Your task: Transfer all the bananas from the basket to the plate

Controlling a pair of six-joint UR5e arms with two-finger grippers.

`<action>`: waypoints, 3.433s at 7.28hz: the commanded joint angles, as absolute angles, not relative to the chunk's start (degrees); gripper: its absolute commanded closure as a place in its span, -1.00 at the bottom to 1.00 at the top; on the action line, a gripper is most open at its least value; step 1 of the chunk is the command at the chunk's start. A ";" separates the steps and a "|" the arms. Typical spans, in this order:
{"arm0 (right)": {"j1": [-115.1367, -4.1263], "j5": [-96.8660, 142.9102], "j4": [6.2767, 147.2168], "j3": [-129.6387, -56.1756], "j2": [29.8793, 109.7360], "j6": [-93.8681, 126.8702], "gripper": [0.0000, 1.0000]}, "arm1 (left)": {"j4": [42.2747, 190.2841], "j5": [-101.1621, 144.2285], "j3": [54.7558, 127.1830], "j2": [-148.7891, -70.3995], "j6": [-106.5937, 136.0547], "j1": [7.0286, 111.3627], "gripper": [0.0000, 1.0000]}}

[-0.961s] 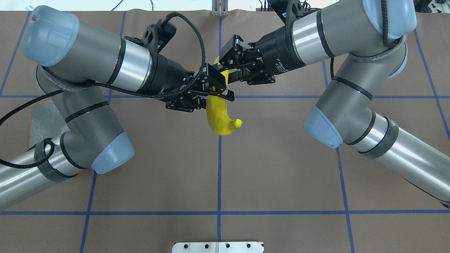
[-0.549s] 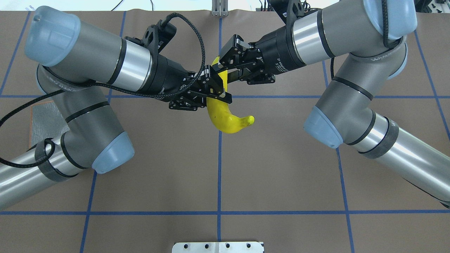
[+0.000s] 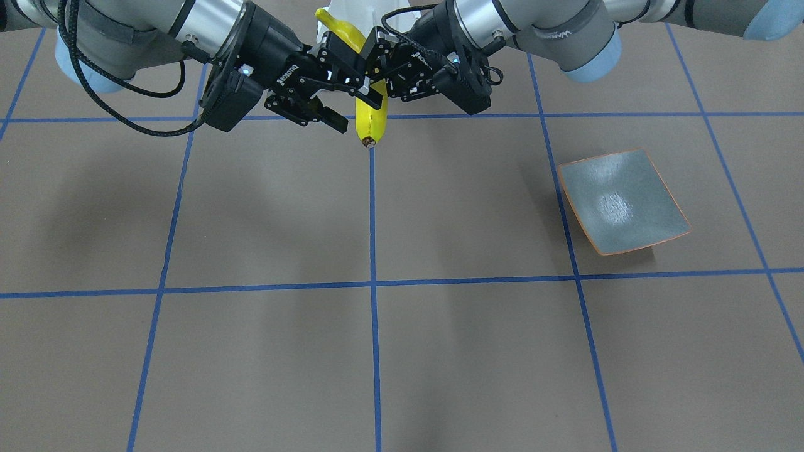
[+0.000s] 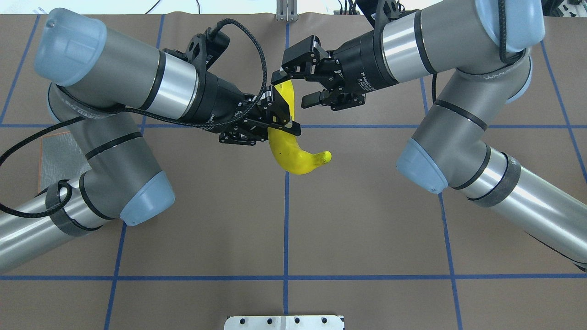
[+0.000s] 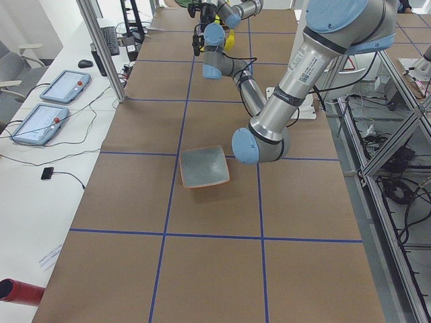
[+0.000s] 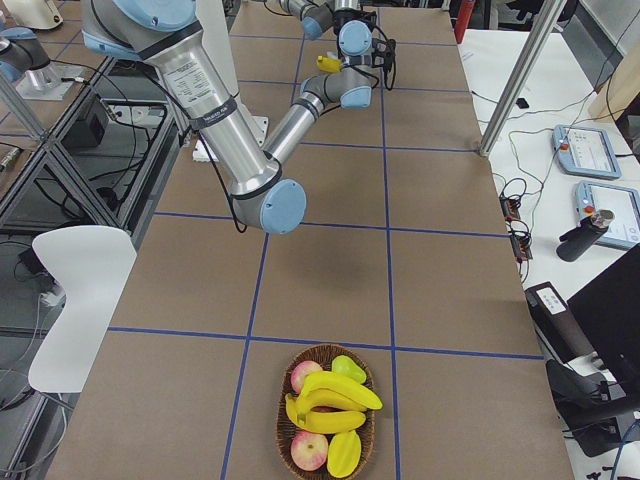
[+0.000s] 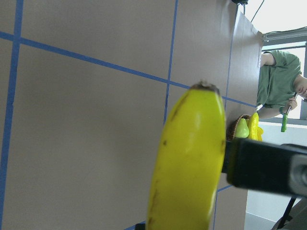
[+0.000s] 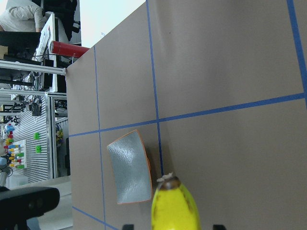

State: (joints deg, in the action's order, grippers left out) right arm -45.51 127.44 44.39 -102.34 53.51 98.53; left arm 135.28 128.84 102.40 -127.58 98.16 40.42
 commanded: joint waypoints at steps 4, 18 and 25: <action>-53.50 131.81 44.30 -102.39 59.91 98.18 -1.00 | 135.00 128.67 104.23 -120.35 104.38 43.66 1.00; -66.09 136.14 44.38 -87.19 76.03 61.08 -1.00 | 135.00 143.44 89.83 -93.87 66.80 62.15 1.00; -67.14 136.23 44.82 -87.01 75.94 60.91 -1.00 | 135.61 142.22 88.50 -94.13 66.71 59.67 -0.99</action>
